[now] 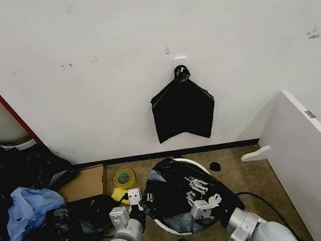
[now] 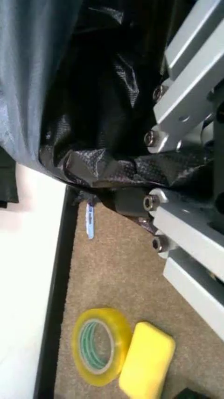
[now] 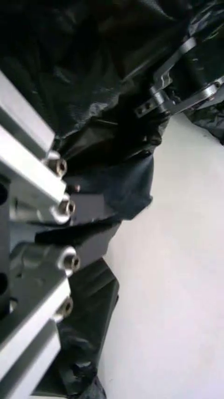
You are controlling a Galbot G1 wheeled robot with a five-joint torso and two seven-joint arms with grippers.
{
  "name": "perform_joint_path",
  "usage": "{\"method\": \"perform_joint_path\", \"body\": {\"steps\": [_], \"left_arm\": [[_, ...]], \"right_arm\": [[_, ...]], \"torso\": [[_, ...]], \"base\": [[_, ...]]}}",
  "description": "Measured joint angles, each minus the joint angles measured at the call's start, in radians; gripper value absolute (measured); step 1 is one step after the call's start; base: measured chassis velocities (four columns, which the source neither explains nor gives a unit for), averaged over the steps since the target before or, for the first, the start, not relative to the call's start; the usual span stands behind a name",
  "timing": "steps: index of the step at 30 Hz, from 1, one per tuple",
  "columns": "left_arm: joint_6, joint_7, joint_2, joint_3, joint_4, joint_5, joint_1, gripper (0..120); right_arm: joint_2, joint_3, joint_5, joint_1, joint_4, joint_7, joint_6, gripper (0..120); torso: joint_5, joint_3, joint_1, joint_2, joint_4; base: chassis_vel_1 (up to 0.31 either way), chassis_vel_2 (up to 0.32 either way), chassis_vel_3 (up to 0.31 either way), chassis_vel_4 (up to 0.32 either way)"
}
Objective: Place the garbage bag over the trash bin.
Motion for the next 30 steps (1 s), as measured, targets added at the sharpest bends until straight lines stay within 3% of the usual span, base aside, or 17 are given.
{"method": "perform_joint_path", "body": {"steps": [6,11,19,30], "left_arm": [[-0.029,0.038,0.013,-0.001,0.008,0.095,0.008,3],[-0.071,0.109,0.019,-0.018,0.007,0.189,0.02,3],[-0.155,0.177,0.037,-0.016,0.02,0.336,0.049,3],[-0.314,0.244,0.041,-0.025,0.061,0.365,0.048,3]], "right_arm": [[-0.007,-0.012,0.159,0.004,0.02,-0.006,-0.012,0],[0.016,-0.007,0.514,0.05,0.07,0.054,-0.124,0],[-0.005,0.035,0.768,0.173,0.044,0.14,-0.23,0],[-0.044,0.051,0.893,0.195,-0.013,0.19,-0.281,0]], "torso": [[0.0,0.0,0.0,0.0,0.0001],[0.0001,0.0,0.0,0.0,-0.0001],[0.0,0.0,0.0,0.0,0.0002],[0.0002,0.0,0.0,0.0,0.0001]], "base": [[0.0,0.0,0.0,0.0],[0.0,0.0,0.0,0.0],[0.0,0.0,0.0,0.0],[0.0,0.0,0.0,0.0]]}}
